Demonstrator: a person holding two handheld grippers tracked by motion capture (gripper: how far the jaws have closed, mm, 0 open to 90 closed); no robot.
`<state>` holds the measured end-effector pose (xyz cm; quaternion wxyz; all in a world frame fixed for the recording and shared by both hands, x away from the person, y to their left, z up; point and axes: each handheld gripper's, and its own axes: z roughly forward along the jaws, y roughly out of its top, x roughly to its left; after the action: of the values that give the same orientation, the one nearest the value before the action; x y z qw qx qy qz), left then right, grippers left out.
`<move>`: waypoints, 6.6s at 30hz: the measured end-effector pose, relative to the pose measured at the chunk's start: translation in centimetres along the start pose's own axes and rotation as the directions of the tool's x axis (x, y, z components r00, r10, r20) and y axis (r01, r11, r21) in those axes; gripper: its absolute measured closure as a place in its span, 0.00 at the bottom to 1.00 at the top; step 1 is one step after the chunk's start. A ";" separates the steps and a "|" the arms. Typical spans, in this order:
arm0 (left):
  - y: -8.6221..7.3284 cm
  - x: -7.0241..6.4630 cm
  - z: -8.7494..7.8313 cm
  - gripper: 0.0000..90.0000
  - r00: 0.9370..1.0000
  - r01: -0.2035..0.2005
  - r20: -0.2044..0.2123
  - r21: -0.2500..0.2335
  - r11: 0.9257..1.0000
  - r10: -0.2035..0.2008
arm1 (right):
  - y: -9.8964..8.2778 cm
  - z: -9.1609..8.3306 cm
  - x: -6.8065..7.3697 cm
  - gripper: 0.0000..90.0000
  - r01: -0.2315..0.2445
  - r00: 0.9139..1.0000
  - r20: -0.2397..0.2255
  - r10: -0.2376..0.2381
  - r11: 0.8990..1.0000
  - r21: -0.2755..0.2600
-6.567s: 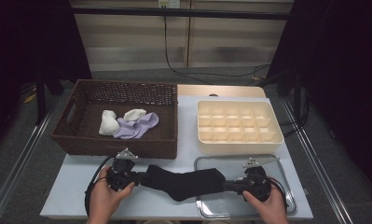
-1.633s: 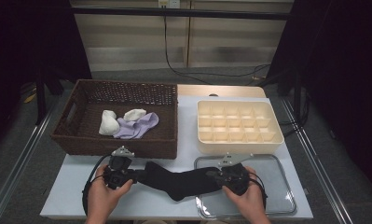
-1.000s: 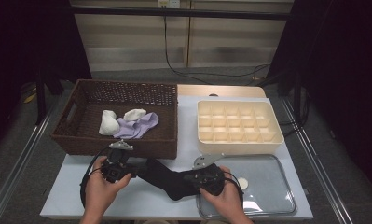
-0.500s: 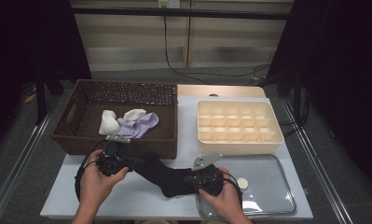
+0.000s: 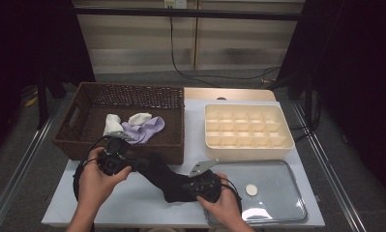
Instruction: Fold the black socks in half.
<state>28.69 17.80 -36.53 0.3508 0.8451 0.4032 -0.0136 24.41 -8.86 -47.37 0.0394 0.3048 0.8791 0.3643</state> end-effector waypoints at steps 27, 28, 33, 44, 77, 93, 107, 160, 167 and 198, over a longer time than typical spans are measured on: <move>1.3 -5.1 6.2 0.93 0.989 -0.127 0.083 0.087 0.988 0.120 | -3.4 -7.3 -3.9 0.98 -0.123 0.990 0.052 0.132 0.982 -0.141; 1.3 -5.3 6.5 0.93 0.989 -0.131 0.083 0.085 0.988 0.124 | -3.5 -7.2 -3.9 0.98 -0.121 0.990 0.055 0.130 0.983 -0.139; 1.7 -6.0 7.6 0.93 0.985 -0.153 0.097 0.101 0.983 0.143 | -3.4 -7.0 -3.7 0.97 -0.115 0.991 0.059 0.124 0.984 -0.134; 1.9 -7.3 9.7 0.92 0.983 -0.165 0.103 0.107 0.980 0.155 | -3.5 -7.0 -3.7 0.97 -0.113 0.990 0.073 0.123 0.985 -0.130; 1.4 -8.8 11.7 0.81 0.975 -0.168 0.156 0.065 0.984 0.156 | -3.8 -6.7 -3.9 0.96 -0.110 0.989 0.083 0.120 0.987 -0.113; -1.1 -8.0 14.3 0.82 0.976 -0.192 0.124 0.114 0.975 0.177 | -3.9 -6.6 -3.8 0.96 -0.108 0.989 0.087 0.117 0.989 -0.104; -2.5 -5.6 10.7 0.84 0.988 -0.151 0.036 0.094 0.984 0.149 | -4.0 -6.4 -3.9 0.96 -0.113 0.990 0.078 0.121 0.988 -0.101; -6.4 -3.2 10.2 0.82 1.000 -0.030 -0.001 -0.006 1.000 0.030 | -3.4 -6.7 -3.5 0.95 -0.053 0.997 0.048 0.059 0.992 -0.110; -7.0 -3.1 10.3 0.88 1.000 0.000 0.012 -0.057 0.998 0.000 | -3.3 -7.3 -3.6 0.96 -0.055 0.997 0.053 0.063 0.991 -0.125; -5.6 -3.0 7.8 0.97 0.996 0.036 0.086 -0.028 0.999 -0.033 | -1.4 -4.1 -1.2 0.97 0.019 1.000 0.008 -0.019 0.996 -0.088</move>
<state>24.86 13.45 -44.78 0.3799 0.8314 0.4025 -0.0497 23.45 -12.80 -45.47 0.0592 0.2958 0.8650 0.4011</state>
